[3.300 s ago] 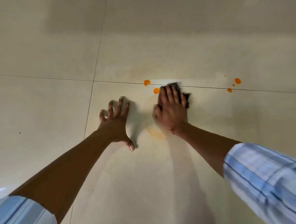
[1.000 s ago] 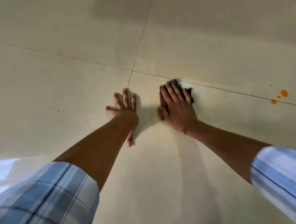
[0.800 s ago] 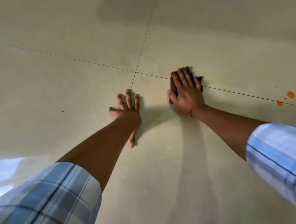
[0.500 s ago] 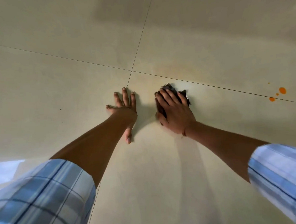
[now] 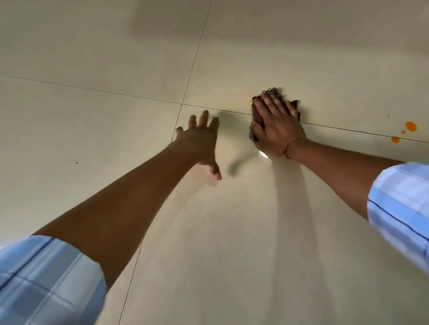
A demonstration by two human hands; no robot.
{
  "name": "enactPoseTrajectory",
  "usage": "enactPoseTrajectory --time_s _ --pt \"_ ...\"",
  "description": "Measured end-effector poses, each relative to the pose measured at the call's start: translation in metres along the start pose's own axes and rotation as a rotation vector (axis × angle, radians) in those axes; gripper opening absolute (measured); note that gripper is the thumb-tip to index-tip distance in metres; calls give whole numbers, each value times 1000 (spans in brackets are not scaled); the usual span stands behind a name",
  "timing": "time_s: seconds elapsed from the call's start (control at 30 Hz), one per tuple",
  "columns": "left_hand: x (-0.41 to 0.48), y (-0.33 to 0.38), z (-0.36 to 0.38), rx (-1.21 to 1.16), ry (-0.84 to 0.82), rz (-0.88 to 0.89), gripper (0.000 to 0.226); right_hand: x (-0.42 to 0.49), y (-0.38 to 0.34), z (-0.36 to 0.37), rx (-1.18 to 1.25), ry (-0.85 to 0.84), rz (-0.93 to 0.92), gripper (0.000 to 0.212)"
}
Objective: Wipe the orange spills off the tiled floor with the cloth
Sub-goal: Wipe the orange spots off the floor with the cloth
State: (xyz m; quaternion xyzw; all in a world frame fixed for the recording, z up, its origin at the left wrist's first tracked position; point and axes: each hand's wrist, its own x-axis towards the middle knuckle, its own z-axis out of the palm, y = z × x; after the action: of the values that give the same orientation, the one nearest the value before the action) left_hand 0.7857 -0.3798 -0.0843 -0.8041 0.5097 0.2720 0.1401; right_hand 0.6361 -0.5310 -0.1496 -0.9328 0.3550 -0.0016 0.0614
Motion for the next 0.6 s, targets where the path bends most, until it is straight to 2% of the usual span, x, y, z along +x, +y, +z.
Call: enactPoseTrajectory --time_s 0.07,0.13,0.2,0.3,0.37,0.5,0.6 --pt "8 27 5 -7 -17 54 154 -25 10 2 23 34 39 65" --pt "16 49 9 10 -56 48 159 -59 20 4 8 5 -24 66" --pt "24 61 8 27 -111 7 164 -56 37 0 -25 -44 -77 66" --pt "29 63 8 45 -134 -13 168 -19 46 -6 6 -1 89 67" --pt "30 64 7 58 -140 -16 169 -21 43 -3 14 33 137 67" --pt "28 70 5 58 -153 -24 168 -66 54 2 -37 -27 9 64" --pt "29 71 3 54 -160 -47 168 -35 53 -6 -45 -49 -26 65"
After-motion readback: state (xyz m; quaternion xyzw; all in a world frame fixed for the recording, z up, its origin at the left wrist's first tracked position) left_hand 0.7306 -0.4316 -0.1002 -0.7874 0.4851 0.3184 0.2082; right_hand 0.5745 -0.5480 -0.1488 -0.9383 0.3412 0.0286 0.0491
